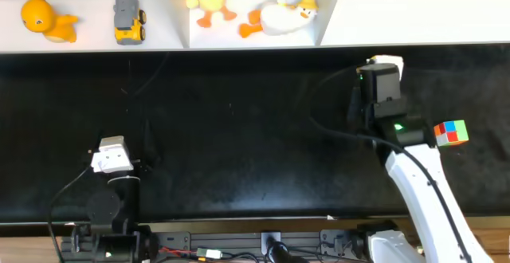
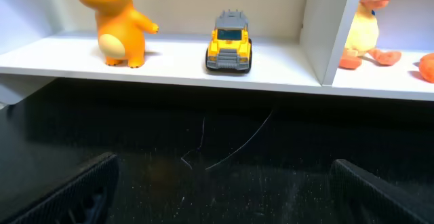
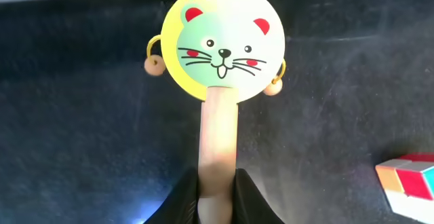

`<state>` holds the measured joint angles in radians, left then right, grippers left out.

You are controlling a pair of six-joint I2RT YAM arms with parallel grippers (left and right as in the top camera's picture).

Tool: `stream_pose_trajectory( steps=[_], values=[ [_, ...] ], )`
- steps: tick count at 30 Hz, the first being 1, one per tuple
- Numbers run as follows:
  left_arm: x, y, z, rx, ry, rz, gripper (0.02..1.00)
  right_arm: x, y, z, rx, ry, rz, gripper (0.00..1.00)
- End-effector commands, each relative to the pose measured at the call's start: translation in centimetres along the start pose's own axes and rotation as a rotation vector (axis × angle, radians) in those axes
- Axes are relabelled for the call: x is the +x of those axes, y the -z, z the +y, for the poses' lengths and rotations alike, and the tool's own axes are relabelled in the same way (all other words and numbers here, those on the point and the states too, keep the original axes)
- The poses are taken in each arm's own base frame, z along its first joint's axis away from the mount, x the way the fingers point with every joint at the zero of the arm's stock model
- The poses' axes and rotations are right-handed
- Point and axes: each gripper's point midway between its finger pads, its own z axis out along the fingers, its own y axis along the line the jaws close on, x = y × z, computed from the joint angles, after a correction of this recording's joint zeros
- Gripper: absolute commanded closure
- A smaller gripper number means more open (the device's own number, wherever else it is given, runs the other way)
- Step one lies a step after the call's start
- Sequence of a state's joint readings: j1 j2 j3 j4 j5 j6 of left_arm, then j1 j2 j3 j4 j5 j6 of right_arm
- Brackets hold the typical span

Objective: Store Toys

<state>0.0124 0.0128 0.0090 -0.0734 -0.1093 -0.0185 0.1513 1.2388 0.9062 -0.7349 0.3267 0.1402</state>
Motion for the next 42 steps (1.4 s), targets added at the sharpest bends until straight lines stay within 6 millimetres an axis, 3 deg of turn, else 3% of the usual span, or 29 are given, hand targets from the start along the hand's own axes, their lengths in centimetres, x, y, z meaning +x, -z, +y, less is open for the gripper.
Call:
stream_pose_trajectory(
  steps=[1,9,20,28,42],
  values=[
    [-0.1,0.1,-0.1,0.005,-0.021,-0.006,0.020,-2.9,0.0,0.7,-0.021,0.095,-0.028,0.849],
    [-0.1,0.1,-0.1,0.005,-0.022,-0.006,0.020,-6.8,-0.8,1.7,-0.025,0.140,-0.053,0.849],
    [-0.1,0.1,-0.1,0.005,-0.022,-0.006,0.020,-9.9,-1.7,1.9,-0.014,0.255,-0.087,0.829],
    [-0.1,0.1,-0.1,0.005,-0.022,-0.006,0.020,-11.0,-2.7,1.1,-0.019,0.265,-0.103,0.816],
    [-0.1,0.1,-0.1,0.005,-0.022,-0.006,0.020,-12.9,-5.2,3.6,-0.111,0.257,-0.165,0.820]
  ],
)
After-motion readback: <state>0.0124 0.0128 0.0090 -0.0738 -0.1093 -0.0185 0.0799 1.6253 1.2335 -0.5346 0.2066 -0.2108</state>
